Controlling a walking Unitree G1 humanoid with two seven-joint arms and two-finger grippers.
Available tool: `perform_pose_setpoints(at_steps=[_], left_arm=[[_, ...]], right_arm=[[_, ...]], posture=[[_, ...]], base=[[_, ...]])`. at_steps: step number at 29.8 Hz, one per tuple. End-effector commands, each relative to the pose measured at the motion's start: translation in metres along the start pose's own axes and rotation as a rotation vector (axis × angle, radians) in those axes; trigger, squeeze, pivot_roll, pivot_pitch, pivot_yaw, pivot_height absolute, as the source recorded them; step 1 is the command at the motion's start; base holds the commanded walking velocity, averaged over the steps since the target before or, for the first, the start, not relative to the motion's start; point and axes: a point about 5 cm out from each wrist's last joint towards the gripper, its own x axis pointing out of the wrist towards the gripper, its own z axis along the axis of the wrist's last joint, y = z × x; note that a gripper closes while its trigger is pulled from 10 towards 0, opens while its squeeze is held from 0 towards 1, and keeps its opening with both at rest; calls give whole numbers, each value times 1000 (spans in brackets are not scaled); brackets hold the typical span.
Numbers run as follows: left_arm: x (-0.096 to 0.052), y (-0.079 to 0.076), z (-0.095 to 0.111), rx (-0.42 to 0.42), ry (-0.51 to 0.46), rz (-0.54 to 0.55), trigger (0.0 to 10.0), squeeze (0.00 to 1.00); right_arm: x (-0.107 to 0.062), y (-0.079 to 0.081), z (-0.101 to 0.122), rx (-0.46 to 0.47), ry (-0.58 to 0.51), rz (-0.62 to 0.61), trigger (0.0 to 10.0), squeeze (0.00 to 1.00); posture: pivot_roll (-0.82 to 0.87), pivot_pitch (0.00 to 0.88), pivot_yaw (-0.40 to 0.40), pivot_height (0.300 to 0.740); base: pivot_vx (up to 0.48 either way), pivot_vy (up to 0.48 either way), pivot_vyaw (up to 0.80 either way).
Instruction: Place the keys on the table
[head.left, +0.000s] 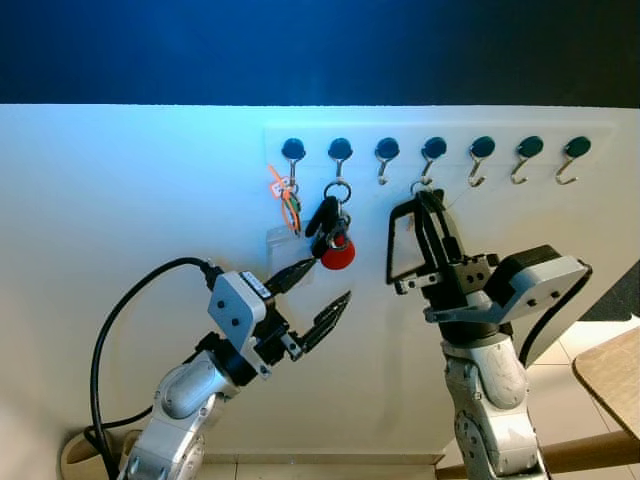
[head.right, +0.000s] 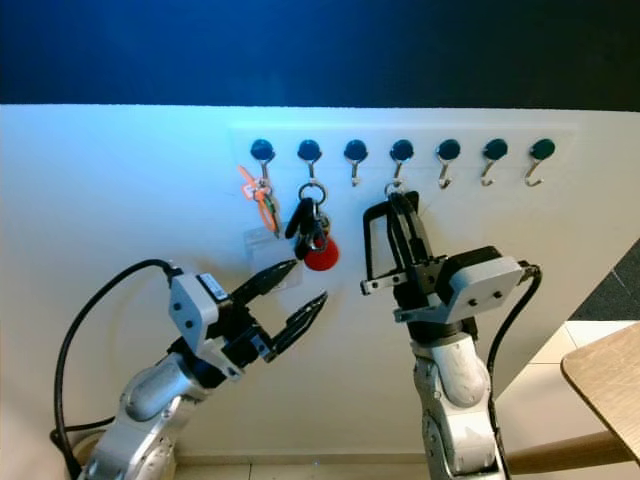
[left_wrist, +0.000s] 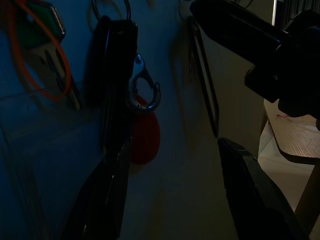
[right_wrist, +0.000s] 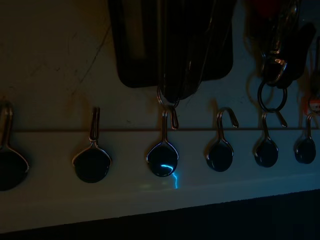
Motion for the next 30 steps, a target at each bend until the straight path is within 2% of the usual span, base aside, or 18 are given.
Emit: perform_pose_setpoints(at_steps=[1, 11, 12, 14, 15, 16, 17, 19, 20, 21, 23, 24, 30], left_arm=[[1, -1, 6, 13, -16, -15, 10000, 0], [11, -2, 20, 28, -63, -52, 10000, 0], [12, -2, 21, 29, -67, -54, 10000, 0], [12, -2, 21, 29, -67, -54, 10000, 0], [12, -2, 21, 27, -67, -56, 10000, 0], [12, -2, 21, 27, -67, -56, 10000, 0], [12, -3, 20, 26, -67, -57, 10000, 0], [12, -3, 20, 25, -66, -60, 10000, 0], [12, -4, 20, 25, -64, -61, 10000, 0], [12, -4, 20, 26, -63, -62, 10000, 0], [12, -4, 20, 26, -62, -62, 10000, 0], [13, -4, 20, 26, -61, -63, 10000, 0], [12, -5, 20, 28, -55, -63, 10000, 0]], right_arm=[[1, -1, -2, 7, 8, -10, 0, 0], [1, -1, 2, 6, -6, -10, 0, 0], [0, -1, 2, 1, -7, -14, 1255, 0], [0, -1, 2, 1, -7, -14, 1255, 0], [-2, -2, 3, -10, -6, -23, 10000, 447], [-2, -2, 3, -10, -6, -23, 10000, 447], [-3, -3, 3, -13, -5, -27, 10000, 639], [-3, -3, 3, -14, -4, -29, 10000, 639], [-3, -3, 3, -15, -1, -29, 10000, 522], [-3, -3, 2, -15, 3, -30, 10000, 145], [-3, -3, 2, -15, 6, -30, 10000, 145], [-3, -3, 2, -16, 8, -30, 10000, 0], [-2, -3, 1, -15, 9, -30, 10000, 0]], posture=[[37, 72, 1, 740], [35, 75, 5, 740], [34, 75, 6, 740], [34, 75, 6, 740], [32, 75, 8, 740], [32, 75, 8, 740], [31, 75, 9, 740], [31, 75, 9, 740], [31, 76, 8, 740], [31, 75, 8, 740], [31, 75, 8, 740], [32, 77, 7, 740], [34, 77, 5, 740]], base=[[0, 0, 0], [0, 0, 0], [0, 0, 0], [0, 0, 0], [0, 0, 0], [0, 0, 0], [0, 0, 0], [0, 0, 0], [0, 0, 0], [0, 0, 0], [0, 0, 0], [0, 0, 0], [0, 0, 0]])
